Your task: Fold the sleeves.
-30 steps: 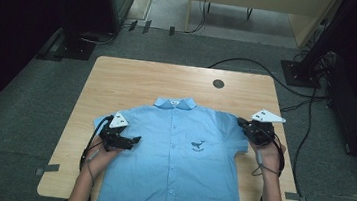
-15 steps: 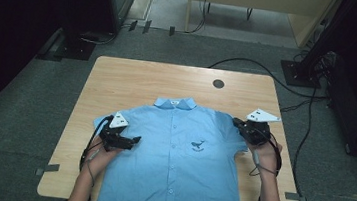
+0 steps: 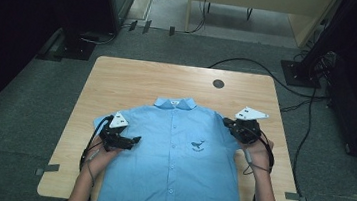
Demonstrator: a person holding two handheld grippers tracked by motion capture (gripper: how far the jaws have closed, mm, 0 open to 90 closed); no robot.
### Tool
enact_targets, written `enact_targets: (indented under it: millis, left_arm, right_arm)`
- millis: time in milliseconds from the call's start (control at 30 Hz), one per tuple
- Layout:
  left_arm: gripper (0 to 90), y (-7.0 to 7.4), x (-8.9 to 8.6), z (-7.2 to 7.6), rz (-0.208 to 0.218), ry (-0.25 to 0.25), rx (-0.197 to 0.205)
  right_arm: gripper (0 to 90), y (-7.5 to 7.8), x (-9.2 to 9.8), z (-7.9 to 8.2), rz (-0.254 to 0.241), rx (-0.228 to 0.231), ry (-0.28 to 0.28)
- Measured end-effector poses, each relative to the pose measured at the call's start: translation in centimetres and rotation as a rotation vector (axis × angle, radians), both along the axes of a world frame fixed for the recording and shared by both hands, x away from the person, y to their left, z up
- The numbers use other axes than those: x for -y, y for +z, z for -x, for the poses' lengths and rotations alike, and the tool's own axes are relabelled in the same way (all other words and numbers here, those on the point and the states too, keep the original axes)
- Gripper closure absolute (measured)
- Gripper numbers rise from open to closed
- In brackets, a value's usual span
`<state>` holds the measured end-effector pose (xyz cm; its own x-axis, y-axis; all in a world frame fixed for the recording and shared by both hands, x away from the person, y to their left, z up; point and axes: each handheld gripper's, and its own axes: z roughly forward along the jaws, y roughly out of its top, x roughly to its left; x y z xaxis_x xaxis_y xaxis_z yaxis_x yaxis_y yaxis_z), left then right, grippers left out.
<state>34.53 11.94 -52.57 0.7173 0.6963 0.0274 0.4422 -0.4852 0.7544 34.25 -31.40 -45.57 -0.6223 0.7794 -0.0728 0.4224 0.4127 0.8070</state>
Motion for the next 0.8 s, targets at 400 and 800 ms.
enact_targets:
  millis: [400,800]
  left_arm:
    - [19.9,0.0,0.0,0.0,0.0,0.0,0.0]
    - [19.9,0.0,0.0,0.0,0.001,0.001,0.0]
  right_arm:
    - [88.4,-0.1,-1.1,-1.0,-0.022,-0.045,0.06]
    - [88.4,-0.5,-1.2,-1.7,-0.171,-0.111,0.121]
